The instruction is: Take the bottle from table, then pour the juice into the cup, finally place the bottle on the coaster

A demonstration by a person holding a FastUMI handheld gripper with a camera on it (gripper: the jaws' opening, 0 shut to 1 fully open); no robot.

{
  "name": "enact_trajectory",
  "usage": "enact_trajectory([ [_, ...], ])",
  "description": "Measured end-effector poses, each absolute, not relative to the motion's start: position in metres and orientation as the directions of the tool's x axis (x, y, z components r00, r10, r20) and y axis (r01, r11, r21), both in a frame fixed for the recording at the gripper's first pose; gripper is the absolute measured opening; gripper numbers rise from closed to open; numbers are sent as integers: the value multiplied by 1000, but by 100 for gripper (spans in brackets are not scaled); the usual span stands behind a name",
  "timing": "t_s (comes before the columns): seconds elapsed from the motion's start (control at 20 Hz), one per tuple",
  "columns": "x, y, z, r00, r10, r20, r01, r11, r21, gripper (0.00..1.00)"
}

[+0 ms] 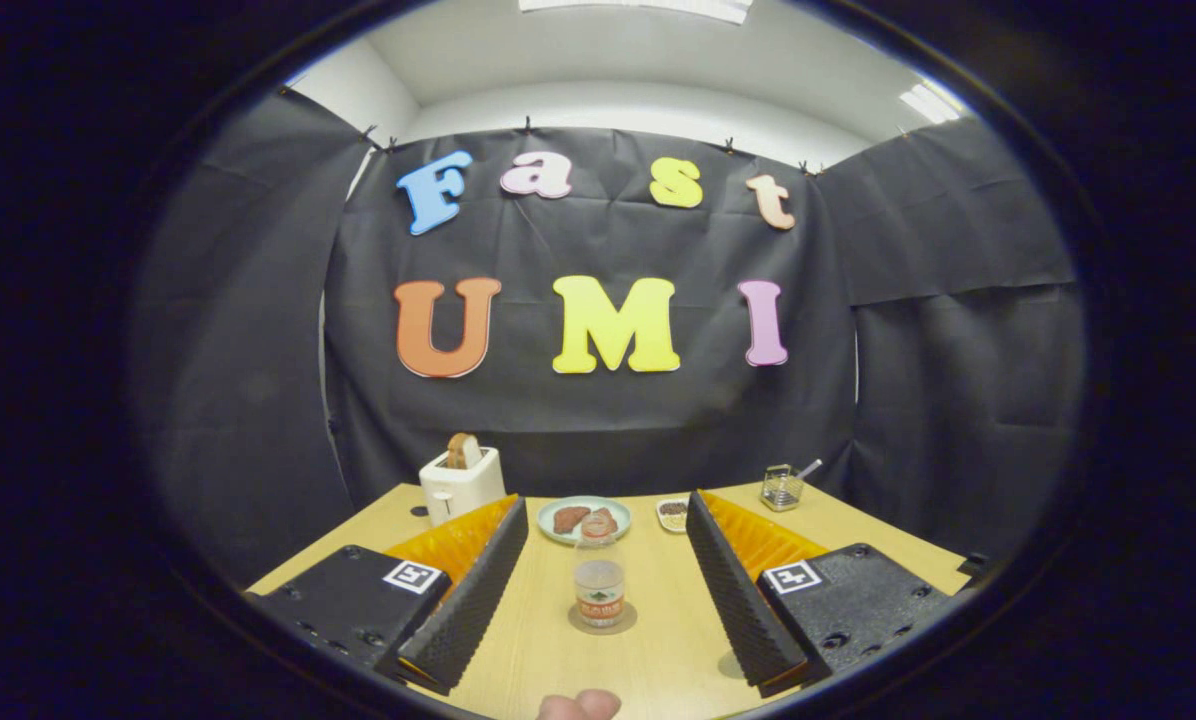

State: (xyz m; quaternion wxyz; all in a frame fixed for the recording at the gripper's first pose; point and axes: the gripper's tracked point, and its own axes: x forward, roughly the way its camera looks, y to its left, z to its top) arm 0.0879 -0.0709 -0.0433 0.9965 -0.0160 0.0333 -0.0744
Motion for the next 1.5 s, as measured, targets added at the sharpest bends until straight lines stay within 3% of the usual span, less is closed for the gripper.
enact_trajectory([
  [0.5, 12, -64, -37, 996, -85, -25, 85, 996, -1, 100],
  [1.5, -8, -90, -51, 990, -138, -35, 137, 990, -45, 100],
])
